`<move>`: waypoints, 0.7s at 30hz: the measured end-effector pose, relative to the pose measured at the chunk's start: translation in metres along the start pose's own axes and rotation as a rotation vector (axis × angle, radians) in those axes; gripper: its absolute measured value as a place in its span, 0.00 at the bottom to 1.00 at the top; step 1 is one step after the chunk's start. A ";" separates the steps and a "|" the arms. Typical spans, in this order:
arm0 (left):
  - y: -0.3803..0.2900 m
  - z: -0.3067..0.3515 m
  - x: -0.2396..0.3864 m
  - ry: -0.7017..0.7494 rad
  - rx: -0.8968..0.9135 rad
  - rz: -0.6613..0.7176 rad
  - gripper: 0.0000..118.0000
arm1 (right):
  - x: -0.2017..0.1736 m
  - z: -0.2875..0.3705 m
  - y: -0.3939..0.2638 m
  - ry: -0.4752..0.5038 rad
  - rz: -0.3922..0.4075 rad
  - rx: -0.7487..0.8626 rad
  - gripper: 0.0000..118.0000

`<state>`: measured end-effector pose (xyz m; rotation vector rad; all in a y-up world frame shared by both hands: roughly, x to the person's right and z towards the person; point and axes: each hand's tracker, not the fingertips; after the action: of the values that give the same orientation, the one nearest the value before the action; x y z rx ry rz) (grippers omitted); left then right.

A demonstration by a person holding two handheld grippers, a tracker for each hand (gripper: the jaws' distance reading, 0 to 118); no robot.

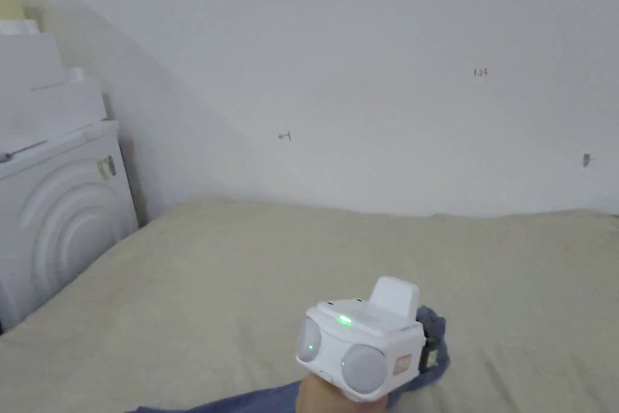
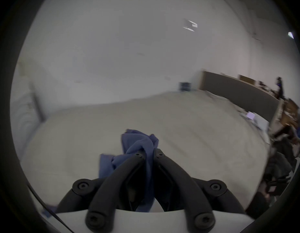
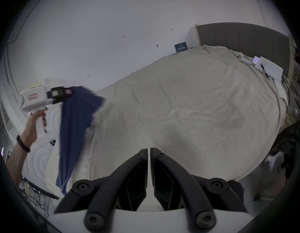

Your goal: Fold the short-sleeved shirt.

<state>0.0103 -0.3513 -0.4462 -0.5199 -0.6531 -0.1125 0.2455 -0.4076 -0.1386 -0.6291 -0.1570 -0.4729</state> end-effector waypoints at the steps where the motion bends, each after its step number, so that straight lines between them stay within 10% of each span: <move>1: -0.007 -0.018 0.031 -0.044 -0.005 -0.004 0.03 | 0.005 0.003 0.001 -0.011 -0.003 -0.001 0.03; 10: -0.083 -0.094 0.220 -0.262 -0.191 -0.193 0.07 | 0.045 0.031 0.001 -0.137 -0.046 0.035 0.03; 14: -0.090 -0.093 0.202 -0.310 -0.212 -0.062 0.62 | 0.046 0.031 0.001 -0.138 -0.039 0.036 0.03; 21: -0.045 0.014 0.082 -0.201 -0.006 0.119 0.73 | 0.013 0.016 0.021 -0.043 0.103 0.090 0.03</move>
<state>0.0560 -0.3786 -0.3673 -0.5798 -0.8163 0.0508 0.2662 -0.3879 -0.1328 -0.5567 -0.1848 -0.3510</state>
